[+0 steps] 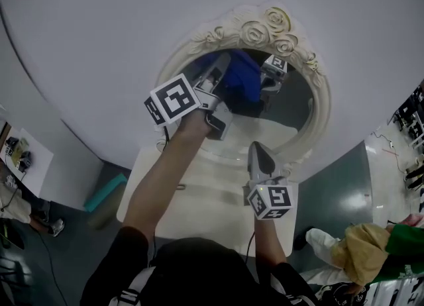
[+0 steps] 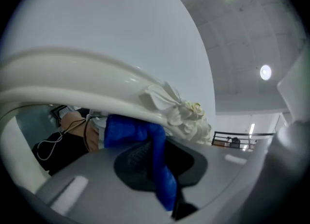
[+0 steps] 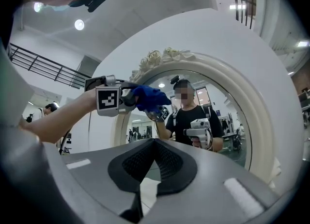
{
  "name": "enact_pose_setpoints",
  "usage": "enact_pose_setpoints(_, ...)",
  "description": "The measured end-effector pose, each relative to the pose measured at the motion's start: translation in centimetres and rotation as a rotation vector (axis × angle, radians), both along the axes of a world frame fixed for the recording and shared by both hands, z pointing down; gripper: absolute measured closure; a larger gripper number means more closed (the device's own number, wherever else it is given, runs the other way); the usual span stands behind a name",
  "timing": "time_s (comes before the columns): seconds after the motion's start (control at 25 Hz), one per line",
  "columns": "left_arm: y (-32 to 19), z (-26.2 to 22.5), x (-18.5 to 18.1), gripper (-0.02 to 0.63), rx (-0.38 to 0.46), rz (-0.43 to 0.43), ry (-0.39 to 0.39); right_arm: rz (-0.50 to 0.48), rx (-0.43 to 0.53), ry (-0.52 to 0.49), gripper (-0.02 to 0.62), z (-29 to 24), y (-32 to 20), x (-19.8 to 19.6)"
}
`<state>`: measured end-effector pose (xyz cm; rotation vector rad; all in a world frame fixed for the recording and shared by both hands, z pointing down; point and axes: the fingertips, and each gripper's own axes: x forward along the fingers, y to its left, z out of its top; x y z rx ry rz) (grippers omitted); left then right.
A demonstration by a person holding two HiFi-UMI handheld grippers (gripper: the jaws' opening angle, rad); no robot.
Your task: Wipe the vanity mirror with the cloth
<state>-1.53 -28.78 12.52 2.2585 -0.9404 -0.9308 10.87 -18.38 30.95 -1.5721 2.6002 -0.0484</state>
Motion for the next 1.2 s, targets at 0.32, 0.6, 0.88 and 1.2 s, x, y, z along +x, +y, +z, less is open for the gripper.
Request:
enact_pose_setpoints(0.32,0.6,0.3,-0.2,0.566,0.042,0.045,0.08,0.014,-0.012,0.019,0.595,0.9,-0.4,1.0)
enact_pose_setpoints(0.6,3.2,3.9,-0.9,0.566,0.036,0.047,0.115,0.036,-0.046,0.023,0.595,2.8,-0.5,1.9)
enact_pose_setpoints(0.88,5.4,13.2,-2.2,0.566,-0.06,0.011,0.034,0.062,-0.071,0.021,0.595,4.5,-1.2,2.7)
enact_pose_setpoints(1.2,5.9,26.1,-2.5,0.566,-0.266,-0.013,0.015,0.058,-0.139,0.029,0.595,8.5,-1.8,3.2)
